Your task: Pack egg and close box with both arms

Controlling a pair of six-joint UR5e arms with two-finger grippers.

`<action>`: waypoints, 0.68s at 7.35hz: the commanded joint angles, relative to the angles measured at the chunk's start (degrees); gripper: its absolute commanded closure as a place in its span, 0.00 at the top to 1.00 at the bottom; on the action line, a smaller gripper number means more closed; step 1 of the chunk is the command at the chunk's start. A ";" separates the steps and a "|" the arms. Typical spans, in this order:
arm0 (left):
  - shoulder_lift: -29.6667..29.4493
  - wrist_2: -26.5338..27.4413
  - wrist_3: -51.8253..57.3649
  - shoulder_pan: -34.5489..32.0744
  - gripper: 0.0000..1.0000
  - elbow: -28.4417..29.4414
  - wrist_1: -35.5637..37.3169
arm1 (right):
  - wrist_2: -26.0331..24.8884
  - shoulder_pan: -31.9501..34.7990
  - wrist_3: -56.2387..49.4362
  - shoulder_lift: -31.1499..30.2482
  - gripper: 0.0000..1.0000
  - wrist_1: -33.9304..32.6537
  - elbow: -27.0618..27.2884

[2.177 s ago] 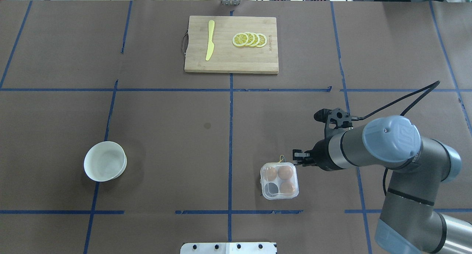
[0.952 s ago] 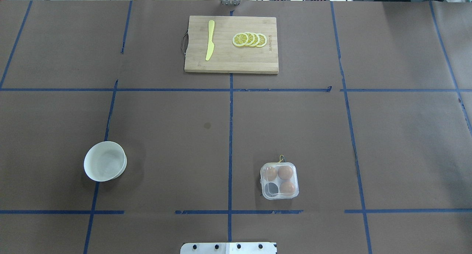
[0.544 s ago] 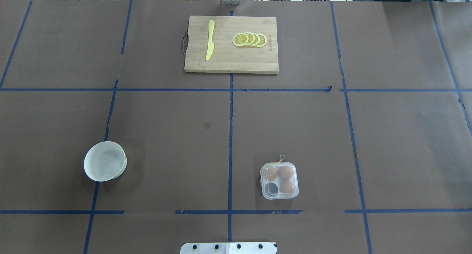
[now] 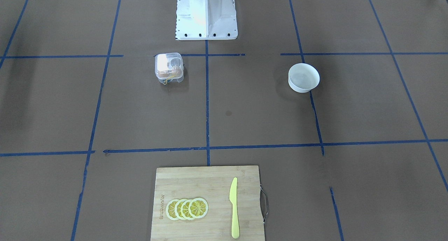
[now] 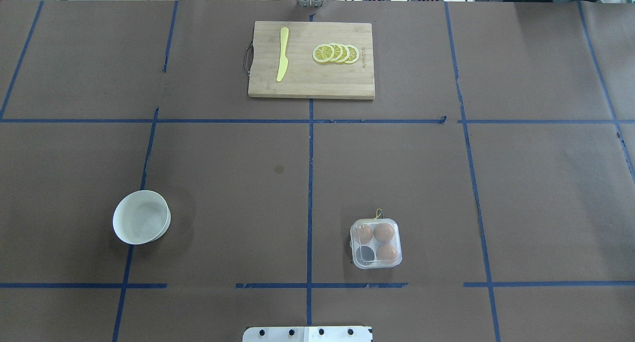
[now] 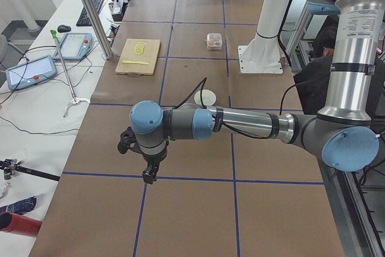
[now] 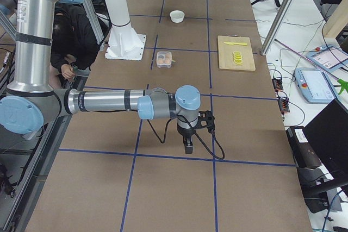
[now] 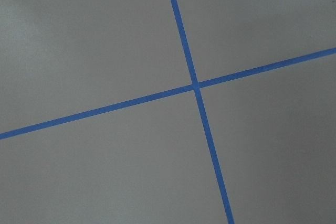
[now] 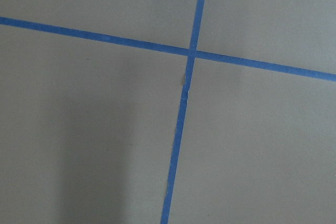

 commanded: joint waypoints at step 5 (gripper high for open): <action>-0.01 -0.07 0.00 -0.01 1.00 -0.12 -0.09 | -0.26 2.16 0.15 -2.37 1.00 2.03 2.04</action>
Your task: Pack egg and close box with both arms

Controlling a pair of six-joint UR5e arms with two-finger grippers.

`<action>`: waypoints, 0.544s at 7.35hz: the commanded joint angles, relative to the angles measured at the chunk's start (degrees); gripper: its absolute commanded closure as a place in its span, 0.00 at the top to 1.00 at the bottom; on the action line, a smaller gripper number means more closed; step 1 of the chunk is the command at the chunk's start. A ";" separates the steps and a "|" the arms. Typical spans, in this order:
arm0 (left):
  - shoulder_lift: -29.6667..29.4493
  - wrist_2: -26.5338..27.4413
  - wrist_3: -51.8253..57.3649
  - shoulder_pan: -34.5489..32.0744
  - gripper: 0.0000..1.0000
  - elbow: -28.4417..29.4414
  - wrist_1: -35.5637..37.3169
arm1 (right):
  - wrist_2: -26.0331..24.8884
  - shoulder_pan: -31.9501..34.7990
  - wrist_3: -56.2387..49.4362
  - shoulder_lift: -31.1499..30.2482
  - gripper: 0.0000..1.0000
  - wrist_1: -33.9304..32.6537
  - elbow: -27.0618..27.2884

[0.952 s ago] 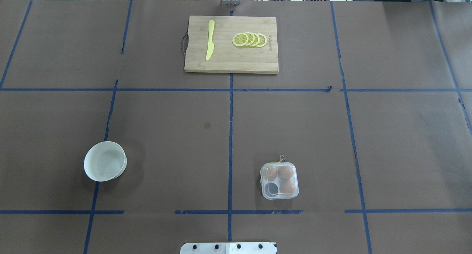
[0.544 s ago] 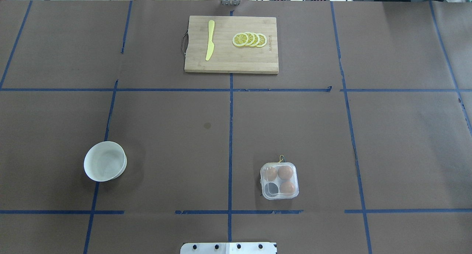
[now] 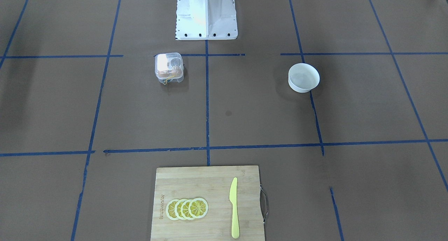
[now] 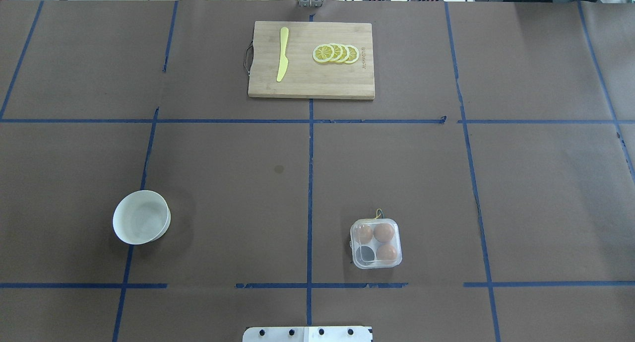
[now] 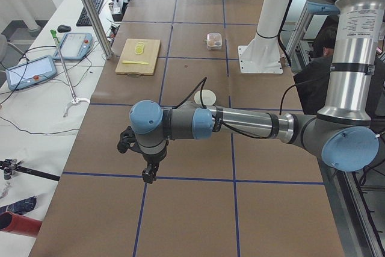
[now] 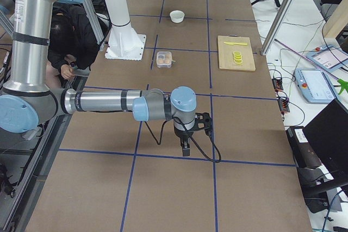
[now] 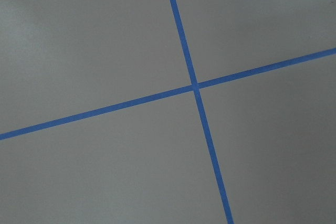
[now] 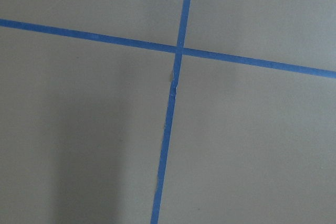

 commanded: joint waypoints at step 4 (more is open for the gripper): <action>-0.09 0.00 0.00 0.03 1.00 -0.27 -0.10 | -2.18 0.46 0.16 -3.30 1.00 0.99 -1.39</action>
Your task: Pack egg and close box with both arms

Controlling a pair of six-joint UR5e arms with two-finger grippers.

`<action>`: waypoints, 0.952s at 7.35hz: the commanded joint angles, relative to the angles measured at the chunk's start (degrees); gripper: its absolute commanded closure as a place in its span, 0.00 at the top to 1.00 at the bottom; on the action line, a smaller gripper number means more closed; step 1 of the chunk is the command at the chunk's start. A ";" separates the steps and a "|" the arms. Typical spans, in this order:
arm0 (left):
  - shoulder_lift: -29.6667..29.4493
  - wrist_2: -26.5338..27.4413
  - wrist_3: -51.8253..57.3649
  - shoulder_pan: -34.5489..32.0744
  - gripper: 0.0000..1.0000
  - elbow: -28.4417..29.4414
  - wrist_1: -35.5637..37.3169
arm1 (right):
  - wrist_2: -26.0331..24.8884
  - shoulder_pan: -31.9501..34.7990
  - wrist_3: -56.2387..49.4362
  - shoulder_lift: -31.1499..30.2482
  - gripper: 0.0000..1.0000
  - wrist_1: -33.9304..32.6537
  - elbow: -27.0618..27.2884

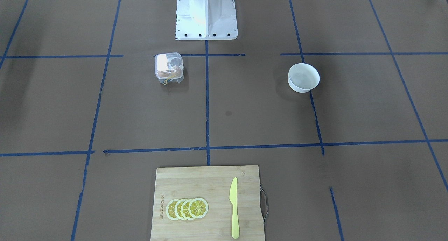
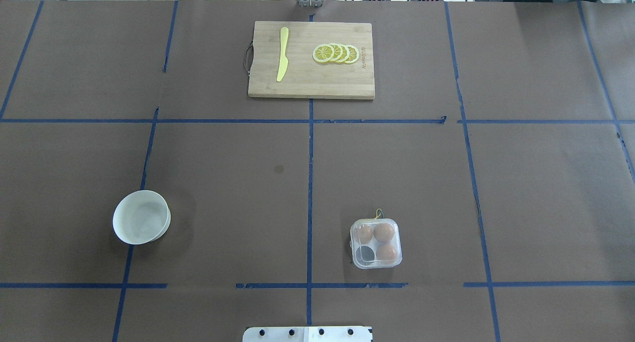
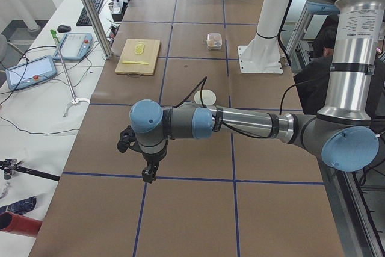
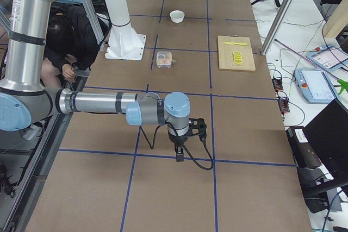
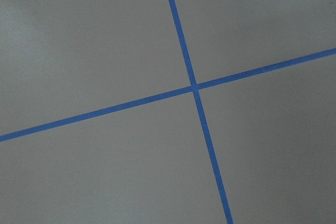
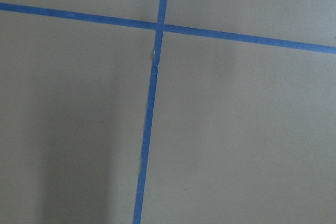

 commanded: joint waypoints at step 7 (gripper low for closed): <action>0.05 0.09 0.00 0.00 1.00 0.14 0.08 | -0.93 -0.16 0.58 -0.50 1.00 2.81 -0.46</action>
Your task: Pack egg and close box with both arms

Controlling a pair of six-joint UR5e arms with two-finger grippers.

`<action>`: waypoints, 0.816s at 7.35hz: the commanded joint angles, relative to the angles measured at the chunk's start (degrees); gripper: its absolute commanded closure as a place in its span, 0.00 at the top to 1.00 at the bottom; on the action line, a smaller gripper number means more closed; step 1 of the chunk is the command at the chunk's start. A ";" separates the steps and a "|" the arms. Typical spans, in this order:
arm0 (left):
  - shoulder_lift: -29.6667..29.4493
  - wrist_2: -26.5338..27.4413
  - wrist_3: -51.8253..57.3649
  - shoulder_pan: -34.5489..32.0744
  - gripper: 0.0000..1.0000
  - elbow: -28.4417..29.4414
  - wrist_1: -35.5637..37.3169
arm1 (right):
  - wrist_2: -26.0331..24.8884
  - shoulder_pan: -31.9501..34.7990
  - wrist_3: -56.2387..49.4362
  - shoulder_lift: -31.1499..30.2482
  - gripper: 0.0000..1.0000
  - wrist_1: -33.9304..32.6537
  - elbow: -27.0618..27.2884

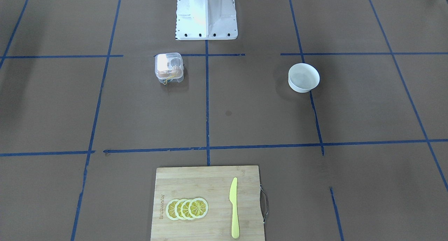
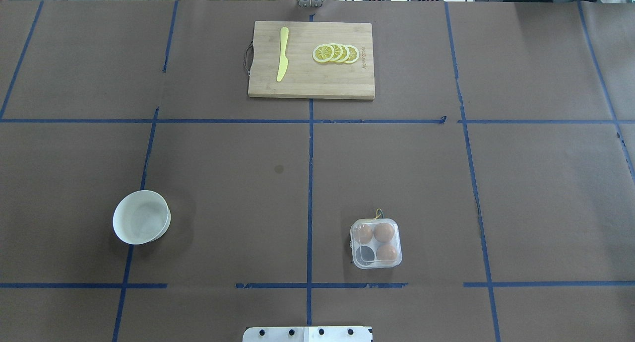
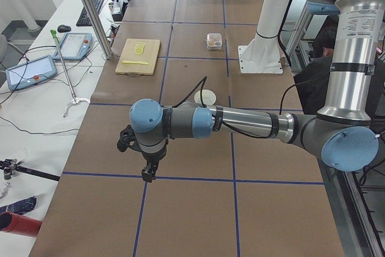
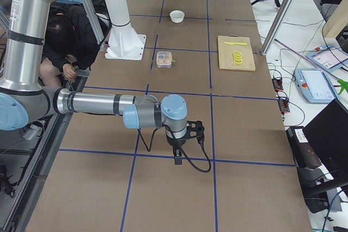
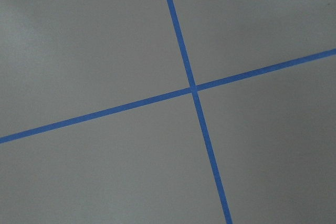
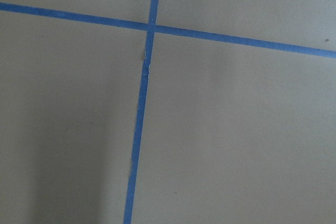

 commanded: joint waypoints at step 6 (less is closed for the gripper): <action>-0.02 0.07 0.00 0.00 1.00 0.14 0.06 | 0.12 -0.14 -0.47 -0.44 1.00 -0.01 -0.30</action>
